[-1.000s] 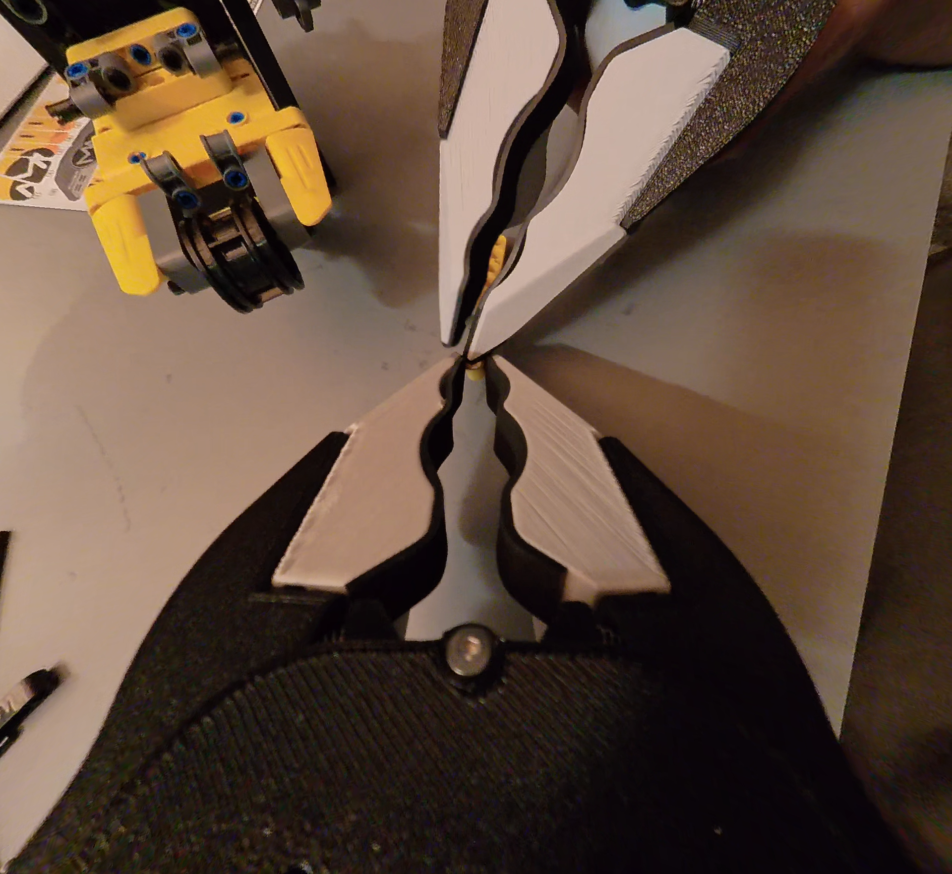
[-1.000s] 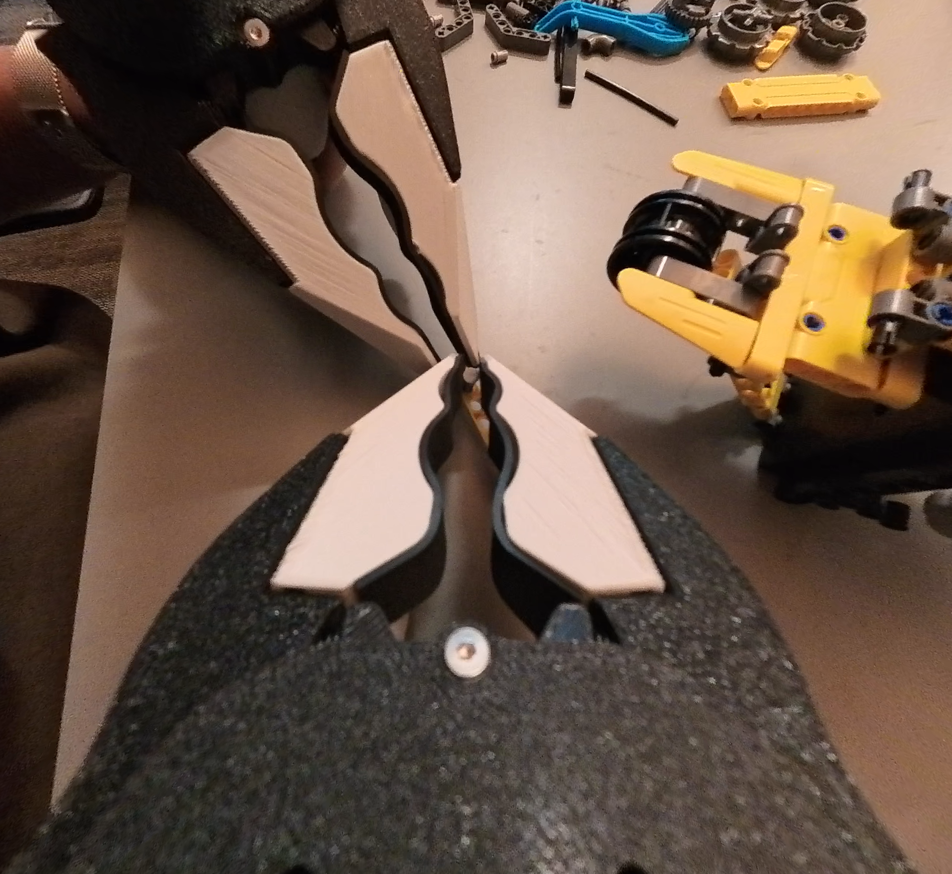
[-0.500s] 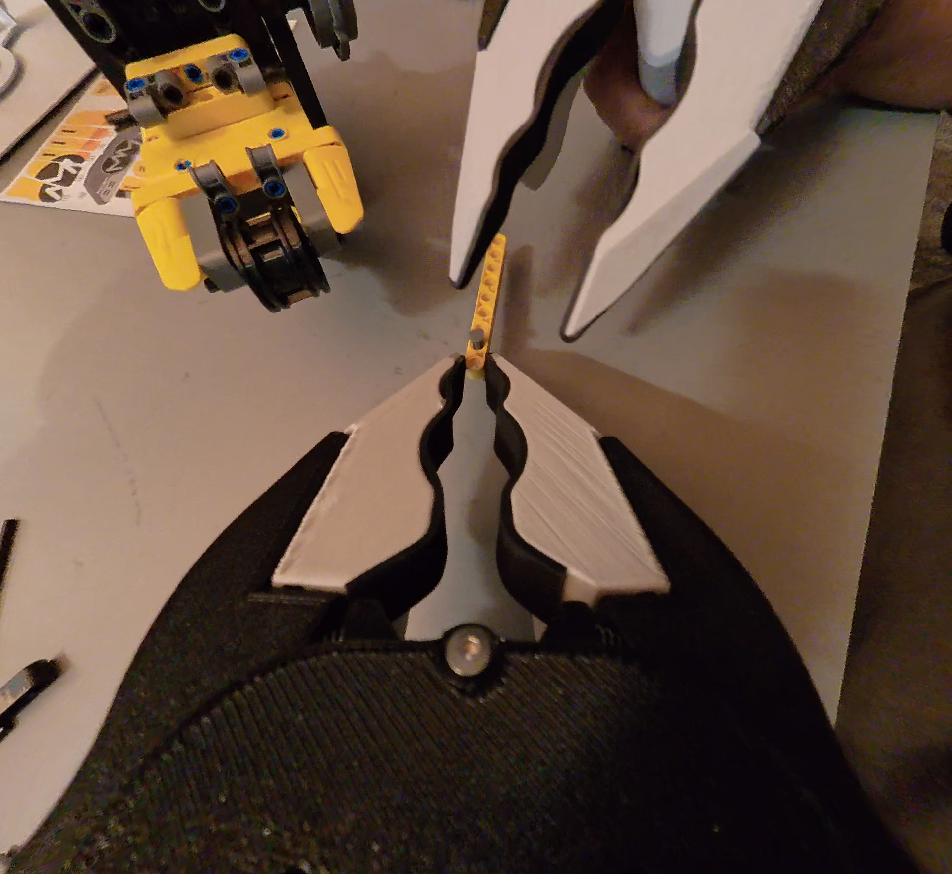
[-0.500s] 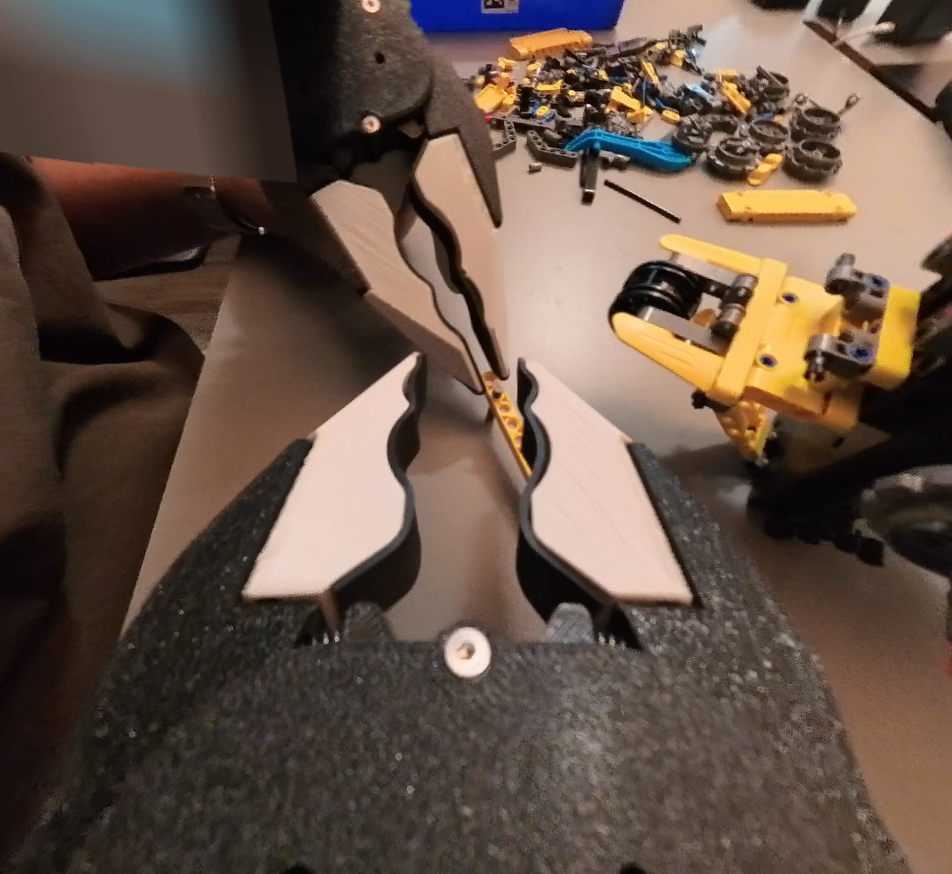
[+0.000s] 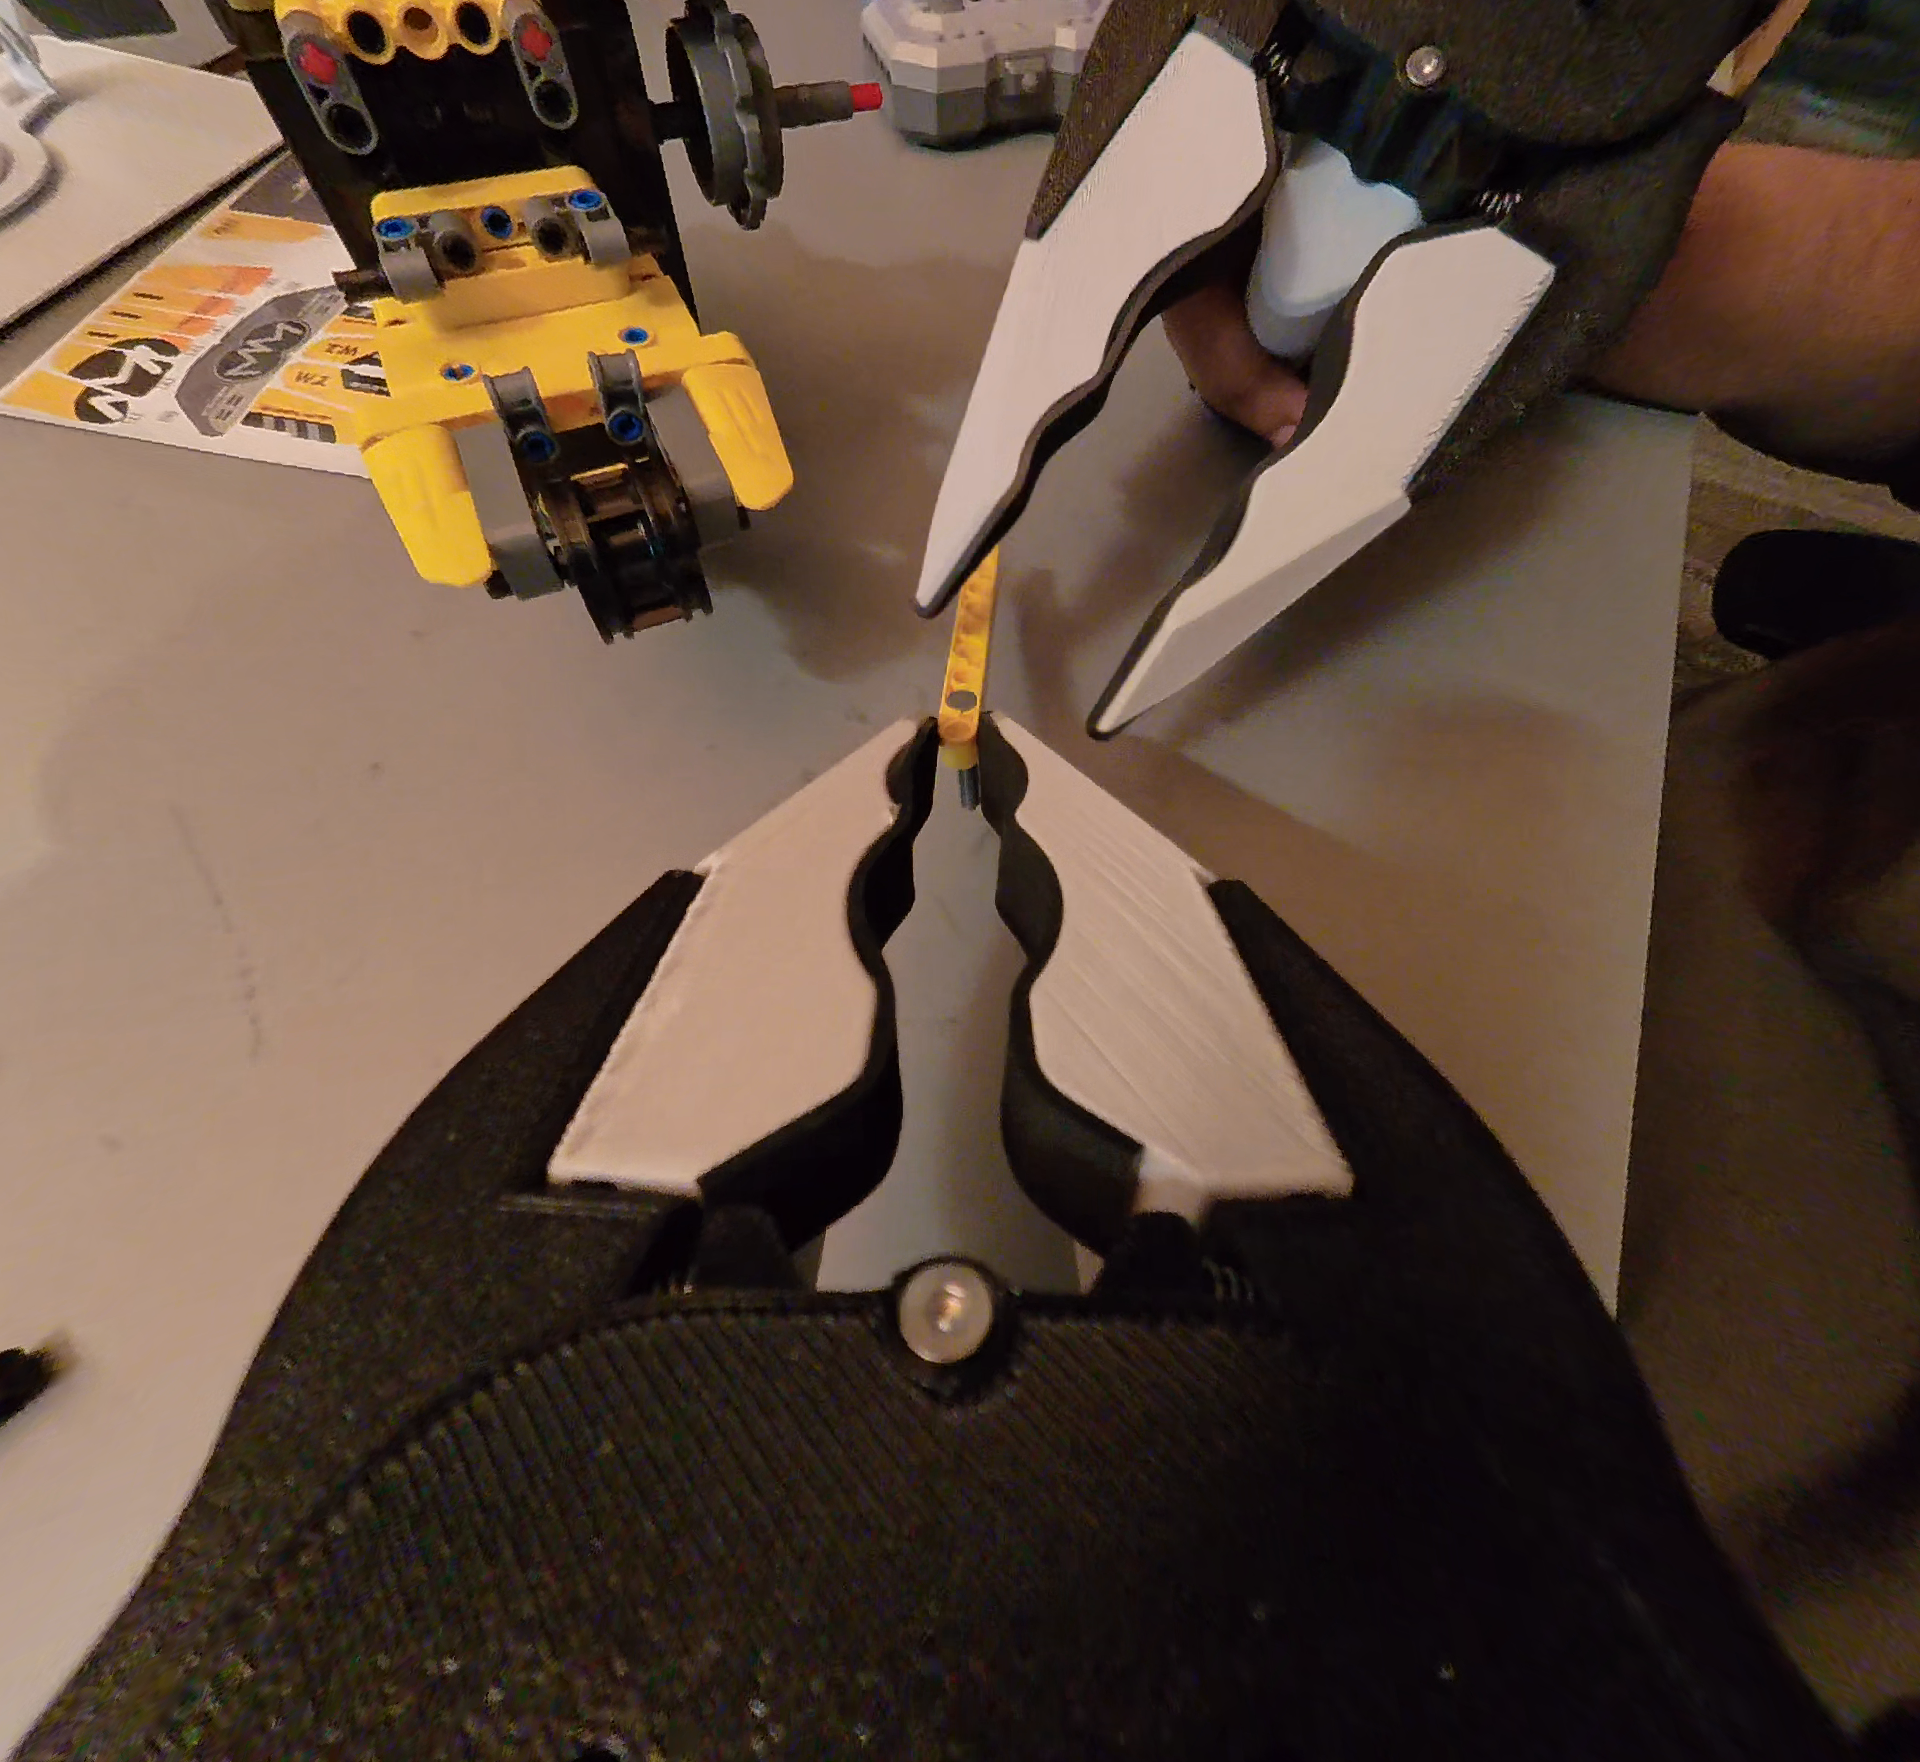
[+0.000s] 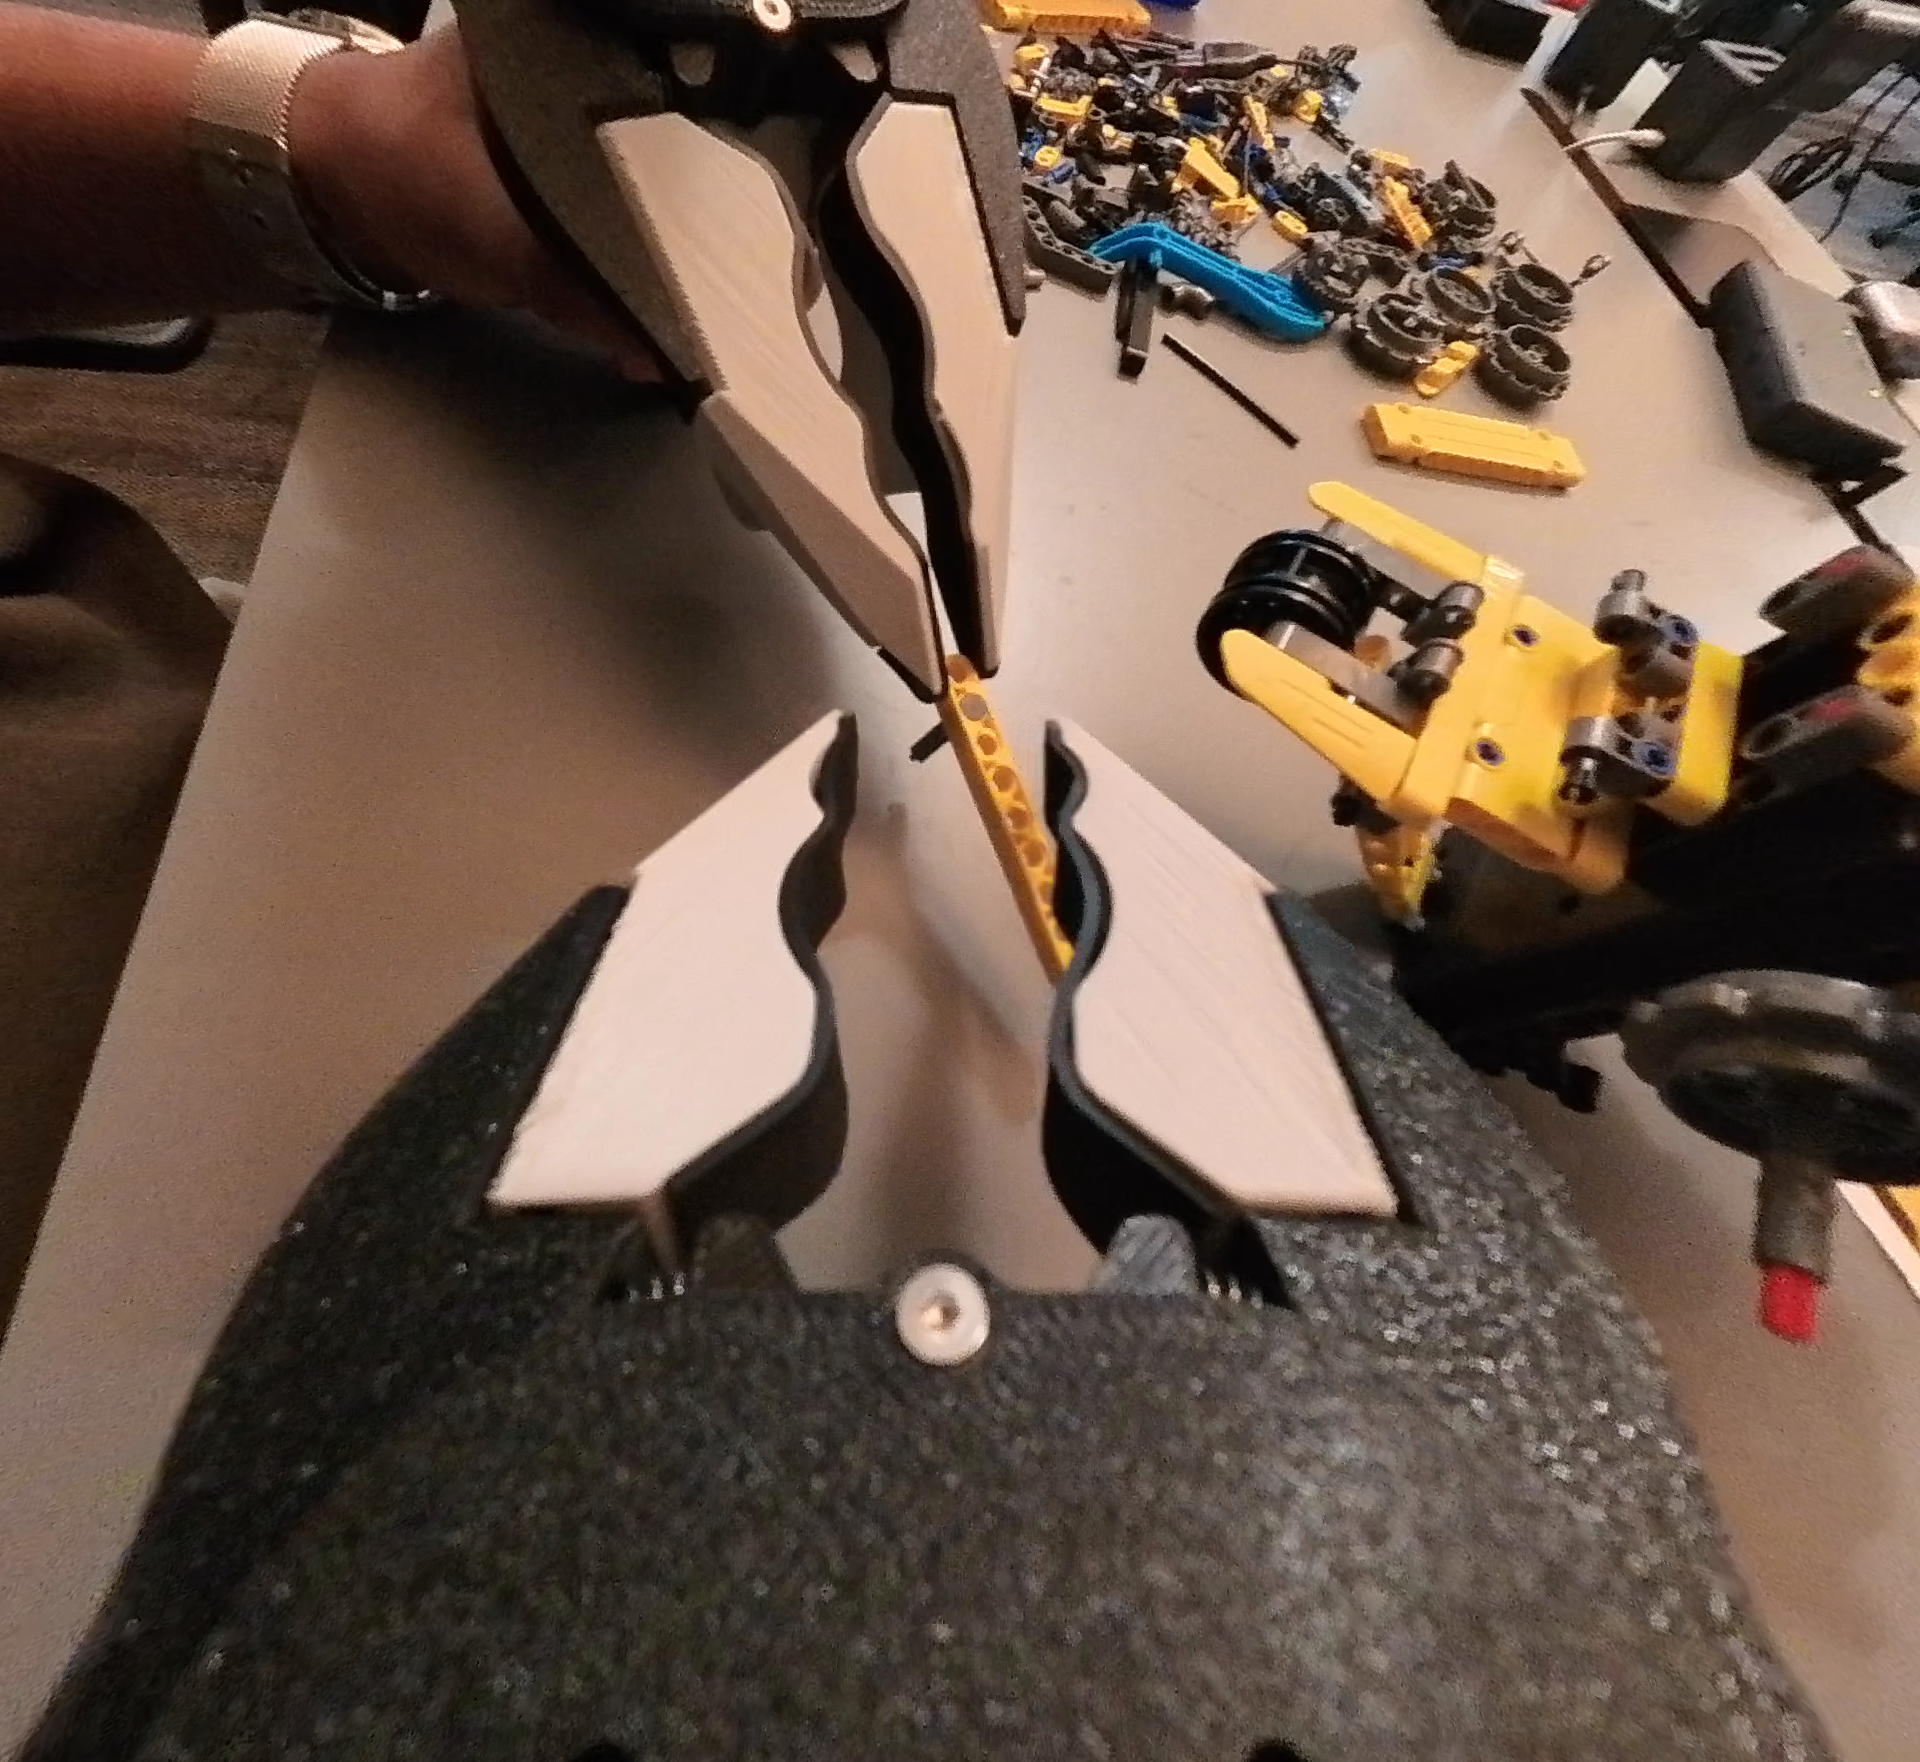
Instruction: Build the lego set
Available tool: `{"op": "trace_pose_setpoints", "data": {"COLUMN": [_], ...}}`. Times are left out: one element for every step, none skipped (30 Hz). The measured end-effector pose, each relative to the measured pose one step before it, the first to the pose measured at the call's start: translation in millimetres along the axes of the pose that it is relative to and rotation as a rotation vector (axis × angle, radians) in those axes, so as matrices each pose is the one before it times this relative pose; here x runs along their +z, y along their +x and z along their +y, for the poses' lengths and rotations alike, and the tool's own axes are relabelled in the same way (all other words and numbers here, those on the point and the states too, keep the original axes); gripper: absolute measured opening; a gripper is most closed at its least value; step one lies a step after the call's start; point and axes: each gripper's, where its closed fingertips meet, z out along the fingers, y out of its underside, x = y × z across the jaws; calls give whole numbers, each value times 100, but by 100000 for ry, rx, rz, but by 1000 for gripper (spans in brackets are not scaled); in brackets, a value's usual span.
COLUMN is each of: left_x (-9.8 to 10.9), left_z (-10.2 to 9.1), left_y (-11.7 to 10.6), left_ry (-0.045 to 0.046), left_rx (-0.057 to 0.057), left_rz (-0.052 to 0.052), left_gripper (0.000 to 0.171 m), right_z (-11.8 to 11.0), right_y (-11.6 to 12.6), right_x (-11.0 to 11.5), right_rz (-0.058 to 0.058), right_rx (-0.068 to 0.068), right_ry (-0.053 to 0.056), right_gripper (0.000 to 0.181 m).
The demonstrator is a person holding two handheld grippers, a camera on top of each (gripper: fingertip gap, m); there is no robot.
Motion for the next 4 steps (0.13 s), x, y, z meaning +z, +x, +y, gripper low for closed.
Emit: {"op": "trace_pose_setpoints", "data": {"left_x": [10, 6, -5, 16], "left_z": [-31, -19, -10, 5], "left_y": [23, 15, 71, 15], "left_ry": [-71, -58, -85, -20], "left_rx": [221, 137, -24, -24], "left_rz": [-86, -65, 116, 77], "left_gripper": [1, 1, 1, 1], "right_z": [102, 104, 118, 134], "right_y": [102, 73, 33, -12], "right_x": [3, 23, 58, 78], "right_rz": [1004, 984, 812, 509], "right_rx": [-1193, -1253, -1157, -1099], "right_ry": [-559, -689, -857, -933], "right_gripper": [35, 35, 35, 34]}}
